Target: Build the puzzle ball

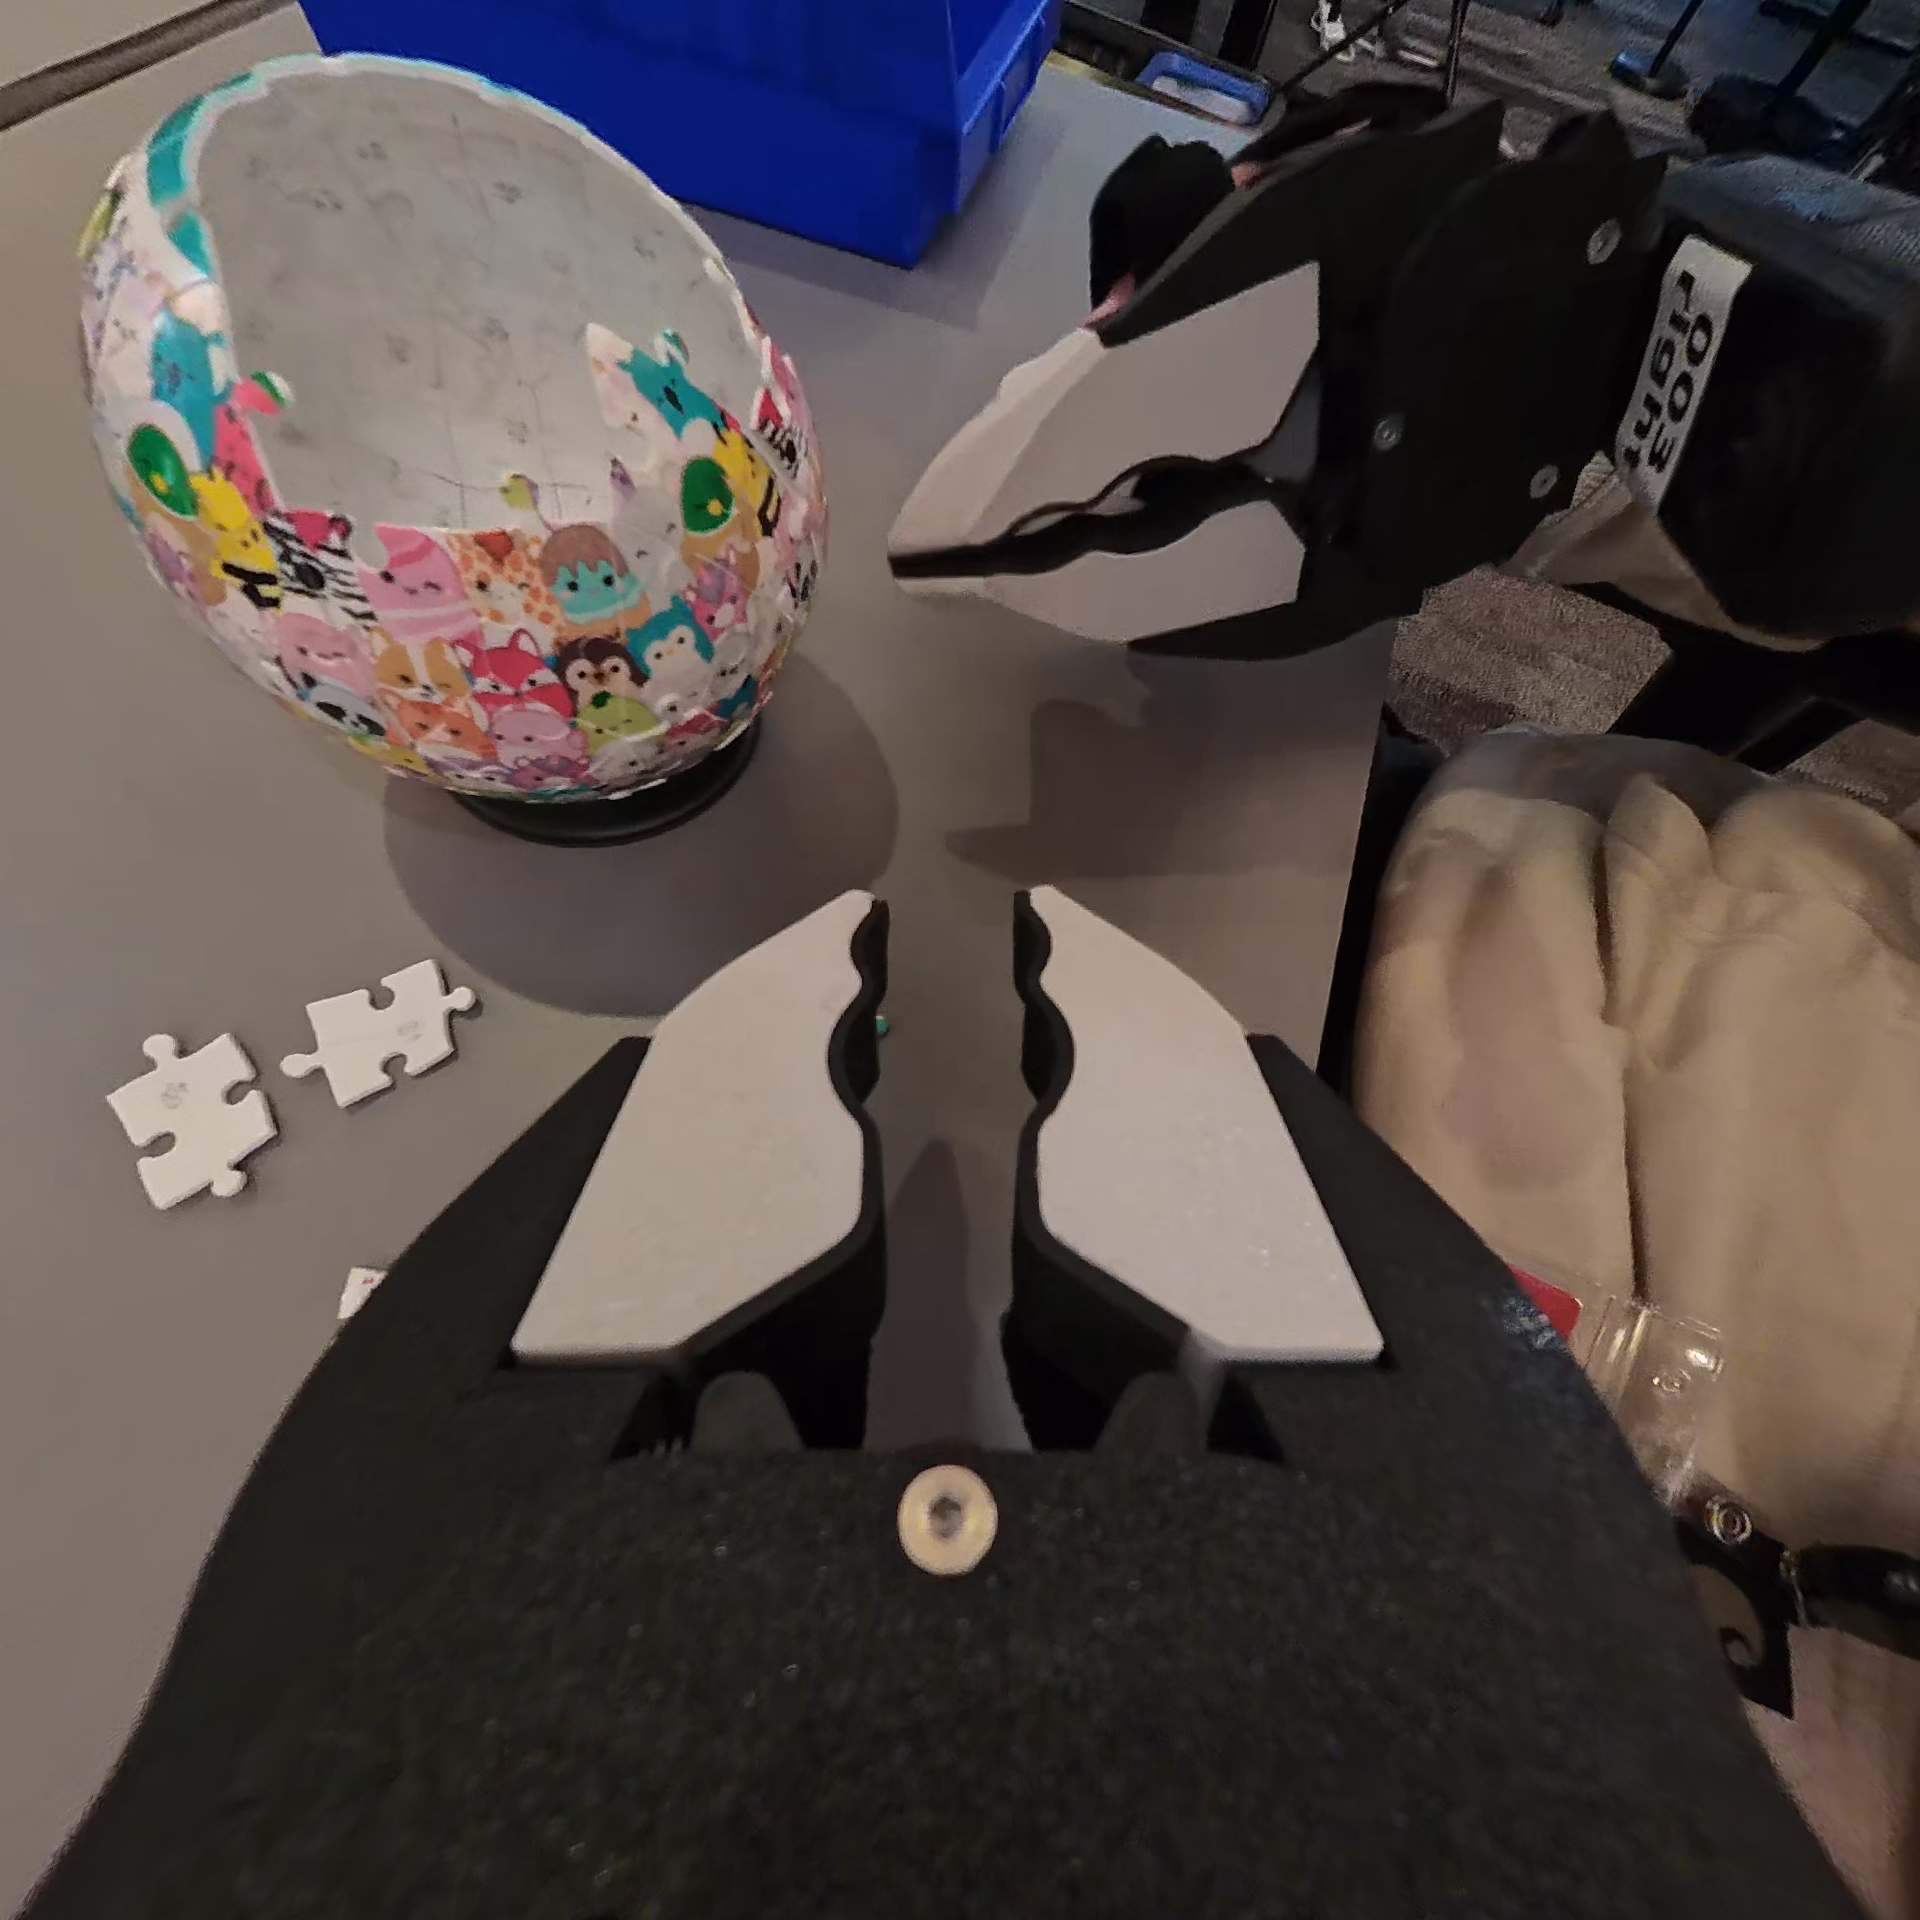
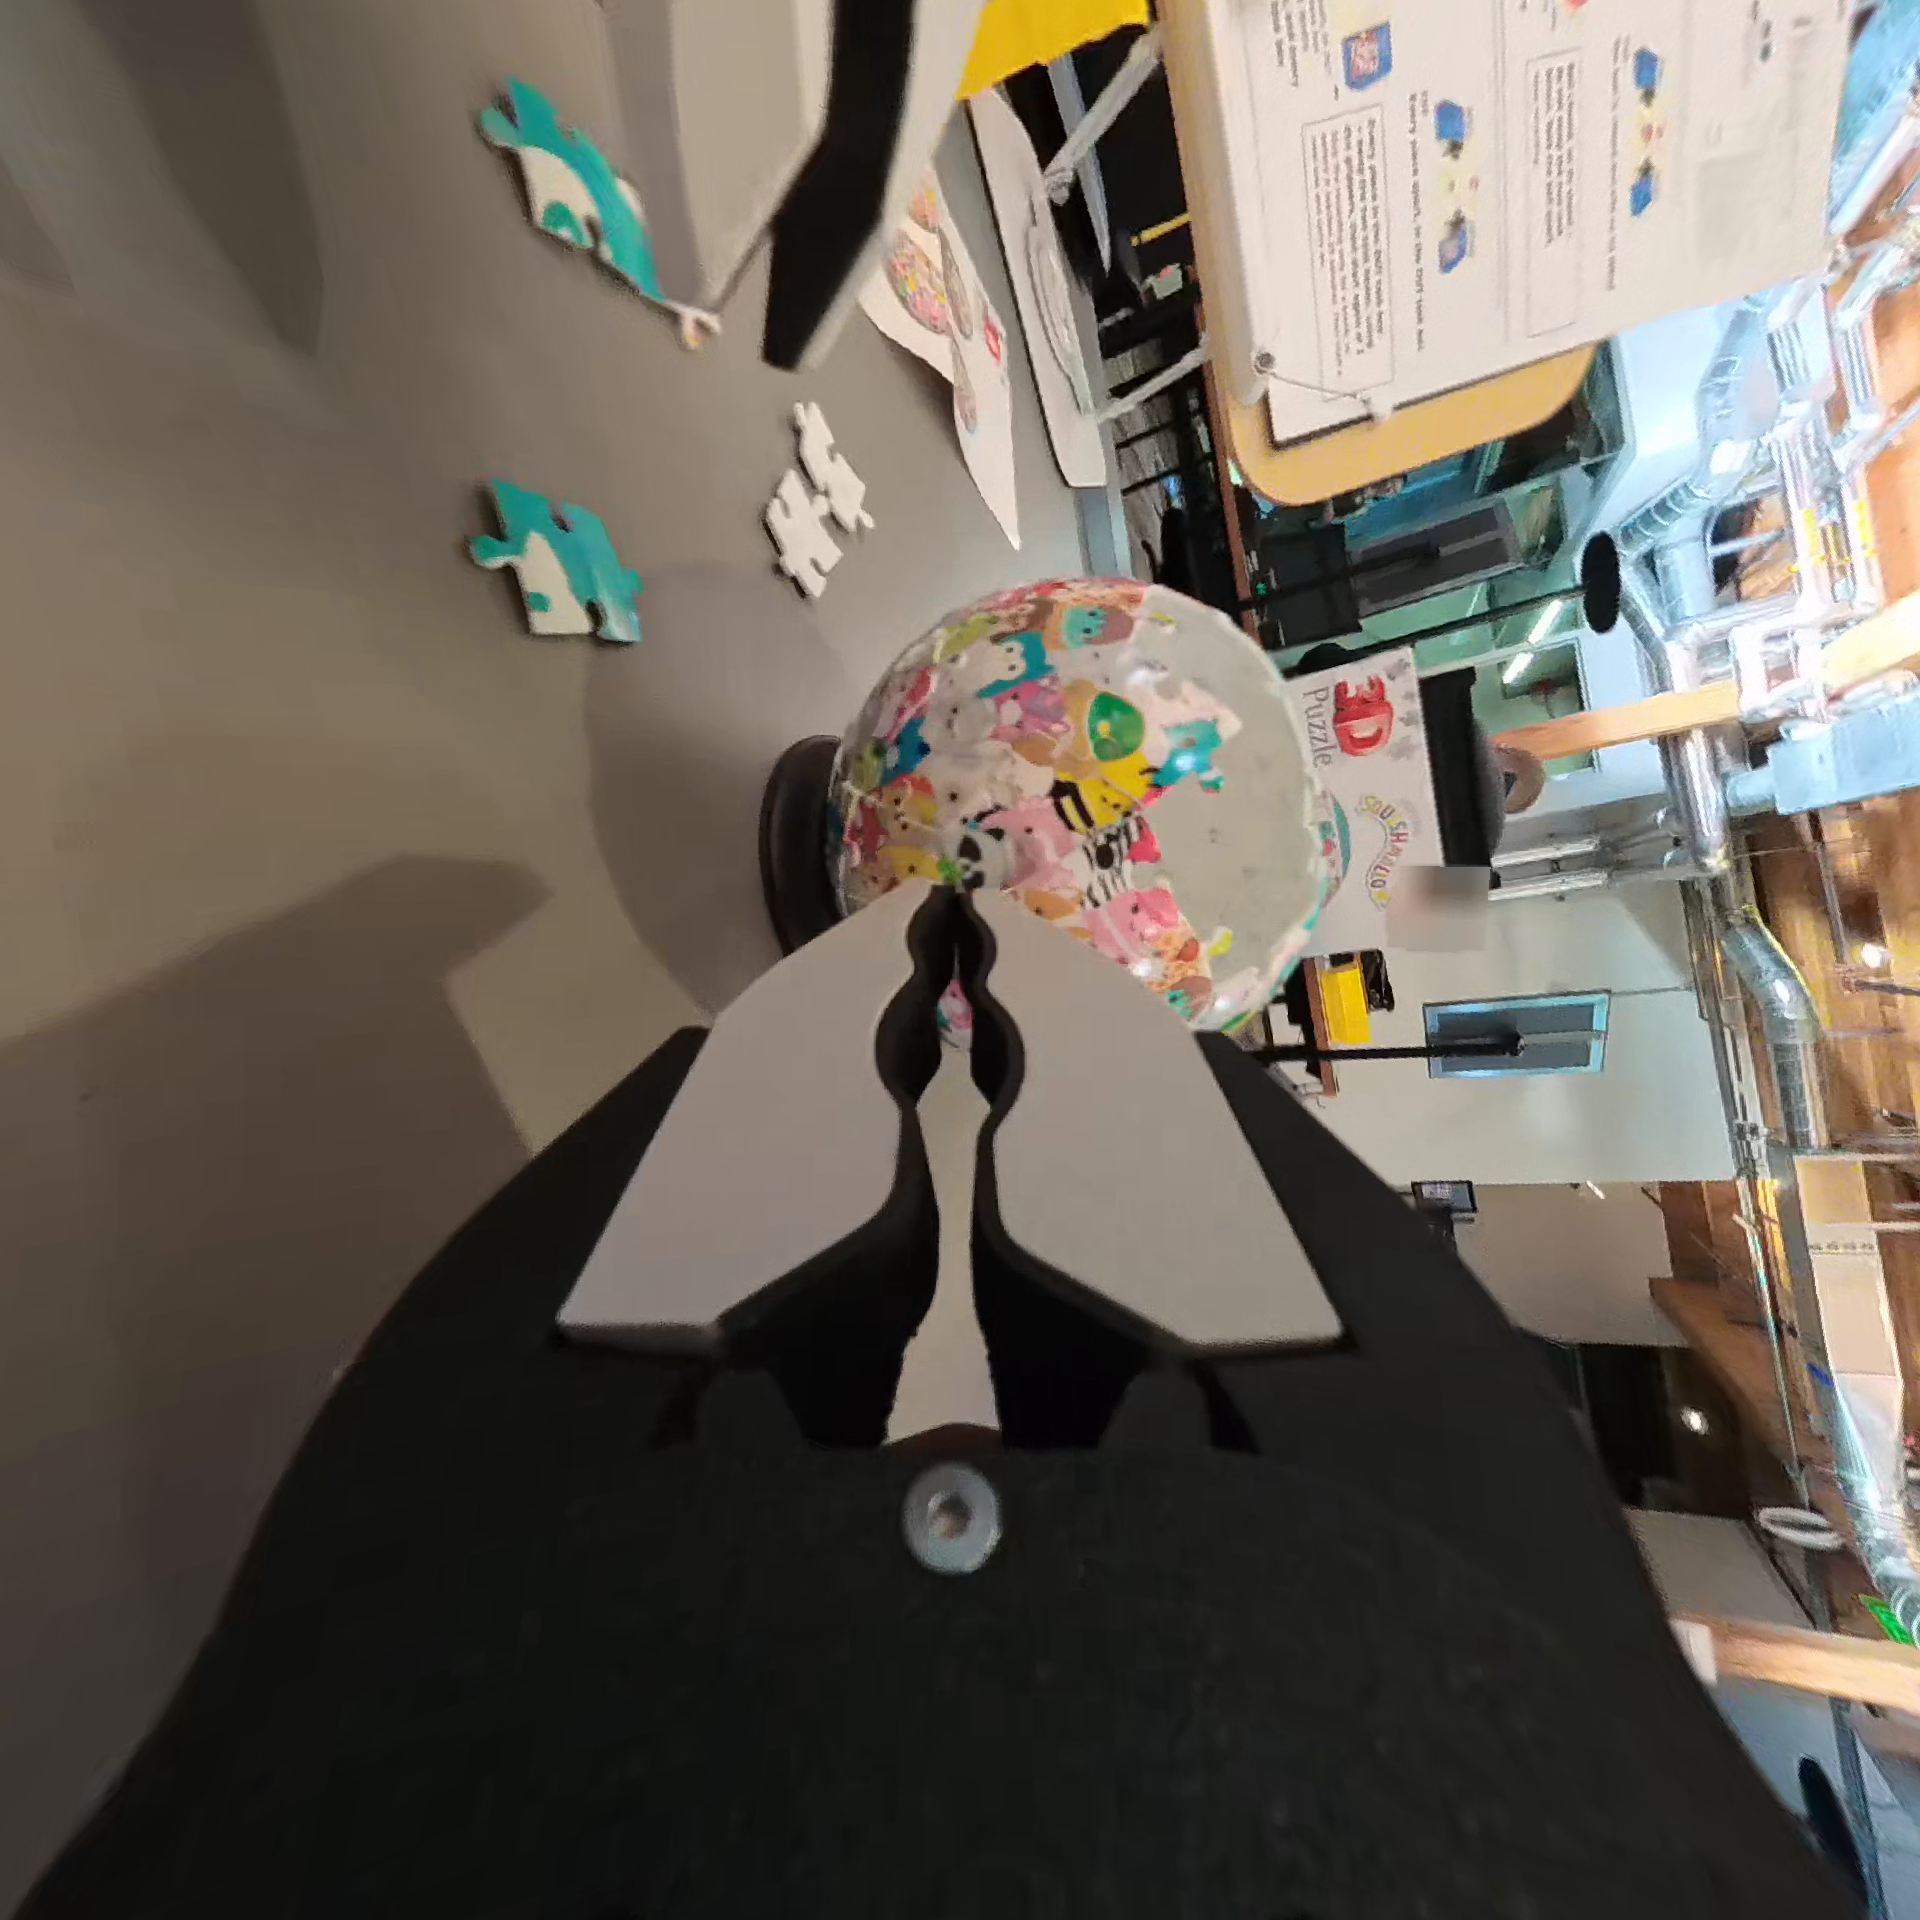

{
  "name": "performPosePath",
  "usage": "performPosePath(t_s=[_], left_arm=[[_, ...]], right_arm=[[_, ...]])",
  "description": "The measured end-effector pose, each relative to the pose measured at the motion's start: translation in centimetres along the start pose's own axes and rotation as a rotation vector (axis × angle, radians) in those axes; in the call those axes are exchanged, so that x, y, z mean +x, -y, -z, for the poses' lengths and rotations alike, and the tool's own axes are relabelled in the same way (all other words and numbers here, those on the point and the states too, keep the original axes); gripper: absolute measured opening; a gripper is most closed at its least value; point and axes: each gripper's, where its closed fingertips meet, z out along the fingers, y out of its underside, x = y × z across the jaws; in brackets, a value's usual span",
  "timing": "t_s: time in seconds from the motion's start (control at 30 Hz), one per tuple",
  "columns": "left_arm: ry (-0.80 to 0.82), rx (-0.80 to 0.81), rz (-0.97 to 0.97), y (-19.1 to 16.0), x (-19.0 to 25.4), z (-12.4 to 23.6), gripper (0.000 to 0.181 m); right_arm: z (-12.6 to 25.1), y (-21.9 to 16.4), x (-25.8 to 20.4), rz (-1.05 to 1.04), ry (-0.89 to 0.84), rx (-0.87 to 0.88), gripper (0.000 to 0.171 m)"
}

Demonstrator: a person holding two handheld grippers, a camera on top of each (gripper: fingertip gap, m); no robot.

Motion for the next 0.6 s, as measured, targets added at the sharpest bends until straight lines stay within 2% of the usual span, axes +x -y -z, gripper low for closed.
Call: performPosePath(t_s=[0.2, 0.4, 0.6], left_arm=[[-0.005, -0.015, -0.007, -0.3, 0.1, -0.3, 0.023], [-0.004, -0.018, 0.000, -0.5, -0.1, -0.3, 0.022], [0.020, 0.013, -0.038, 1.5, -1.3, 0.1, 0.023]], right_arm=[[-1.0, -2.0, -0.1, -0.073, 0.029, -0.066, 0.000], [-1.4, -1.6, 0.1, -0.088, 0.032, -0.051, 0.000], [-1.4, -1.4, 0.1, -0.110, 0.035, -0.042, 0.000]])
